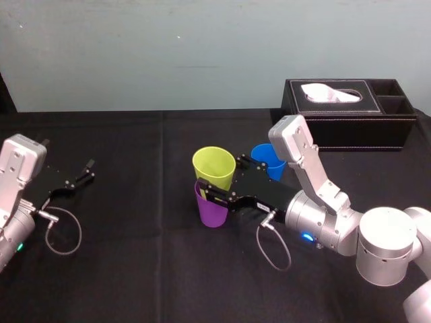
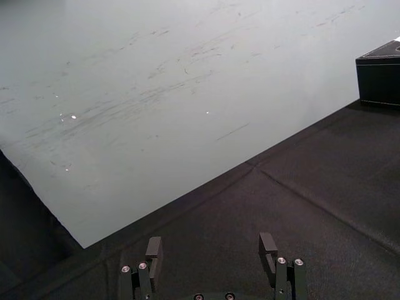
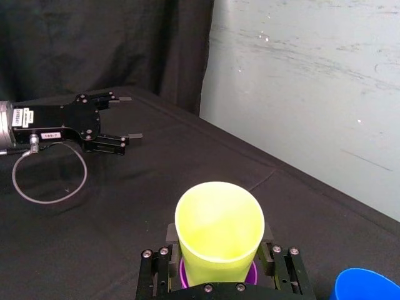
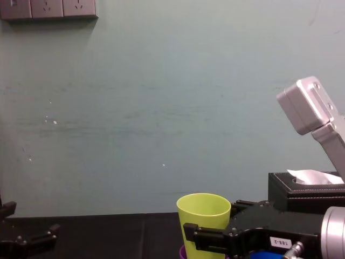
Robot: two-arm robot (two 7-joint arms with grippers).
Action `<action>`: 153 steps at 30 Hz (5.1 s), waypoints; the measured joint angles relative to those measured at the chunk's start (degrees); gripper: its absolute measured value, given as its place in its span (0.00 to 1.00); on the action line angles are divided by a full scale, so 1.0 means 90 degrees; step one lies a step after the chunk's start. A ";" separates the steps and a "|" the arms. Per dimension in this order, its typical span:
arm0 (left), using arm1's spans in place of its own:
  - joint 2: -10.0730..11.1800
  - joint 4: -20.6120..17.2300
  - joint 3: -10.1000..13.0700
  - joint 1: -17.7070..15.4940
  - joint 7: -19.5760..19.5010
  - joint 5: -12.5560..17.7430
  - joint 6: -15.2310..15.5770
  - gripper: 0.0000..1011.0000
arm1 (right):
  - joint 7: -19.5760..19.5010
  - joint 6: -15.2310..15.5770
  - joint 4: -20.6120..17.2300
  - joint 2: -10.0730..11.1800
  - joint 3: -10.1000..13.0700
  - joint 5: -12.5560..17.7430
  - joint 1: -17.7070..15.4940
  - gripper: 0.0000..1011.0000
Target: Stack the three plastic cups sequentially using one hand.
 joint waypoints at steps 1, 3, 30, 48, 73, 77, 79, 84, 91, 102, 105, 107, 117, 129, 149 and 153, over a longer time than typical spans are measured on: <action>0.0000 0.0000 0.0000 0.0000 0.0000 0.0000 0.0000 1.00 | 0.0000 0.0000 -0.0001 0.0001 0.0001 0.0000 -0.0001 0.73; 0.0000 0.0000 0.0000 0.0000 0.0000 0.0000 0.0000 1.00 | 0.0000 0.0000 -0.0002 0.0001 0.0001 0.0000 -0.0002 0.73; 0.0000 0.0000 0.0000 0.0000 0.0000 0.0000 0.0000 1.00 | -0.0007 0.0008 -0.0017 0.0010 0.0003 0.0006 -0.0005 0.99; 0.0000 0.0000 0.0000 0.0000 0.0000 0.0000 0.0000 1.00 | -0.0347 -0.0323 -0.0467 0.0311 0.0730 0.0123 -0.0532 0.99; 0.0000 0.0000 0.0000 0.0000 0.0000 0.0000 0.0000 1.00 | -0.0413 -0.0502 0.0380 0.0277 0.1241 0.0287 -0.0694 0.99; 0.0000 0.0000 0.0000 0.0000 0.0000 0.0000 0.0000 1.00 | -0.0361 -0.0499 0.0642 0.0233 0.1174 0.0235 -0.0594 0.99; 0.0000 0.0000 0.0000 0.0000 0.0000 0.0000 0.0000 1.00 | -0.0349 -0.0490 0.0717 0.0212 0.1157 0.0228 -0.0560 0.99; 0.0000 0.0000 0.0000 0.0000 0.0000 0.0000 0.0000 1.00 | -0.0297 -0.0447 0.0967 0.0133 0.1126 0.0242 -0.0453 0.99; 0.0000 0.0000 0.0000 0.0000 0.0000 0.0000 0.0000 1.00 | -0.0214 -0.0402 0.1164 0.0085 0.1087 0.0290 -0.0341 0.99; 0.0000 0.0000 0.0000 0.0000 0.0000 0.0000 0.0000 1.00 | -0.0173 -0.0398 0.1332 0.0049 0.0979 0.0265 -0.0180 0.99; 0.0000 0.0000 0.0000 0.0000 0.0000 0.0000 0.0000 1.00 | -0.0173 -0.0408 0.1376 0.0034 0.0955 0.0238 -0.0134 0.99; 0.0000 0.0000 0.0000 0.0000 0.0000 0.0000 0.0000 1.00 | -0.0174 -0.0412 0.1401 0.0022 0.0944 0.0227 -0.0107 0.99; 0.0000 0.0000 0.0000 0.0000 0.0000 0.0000 0.0000 1.00 | -0.0170 -0.0455 0.1658 -0.0070 0.0860 0.0139 0.0097 0.99; 0.0000 0.0000 0.0000 0.0000 0.0000 0.0000 0.0000 1.00 | -0.0160 -0.0486 0.1833 -0.0151 0.0798 0.0063 0.0277 0.99; 0.0000 0.0000 0.0000 0.0000 0.0000 0.0000 0.0000 1.00 | -0.0144 -0.0598 0.2152 -0.0291 0.0728 -0.0069 0.0564 0.99; 0.0000 0.0000 0.0000 0.0000 0.0000 0.0000 0.0000 1.00 | -0.0144 -0.0612 0.2209 -0.0325 0.0714 -0.0086 0.0625 0.99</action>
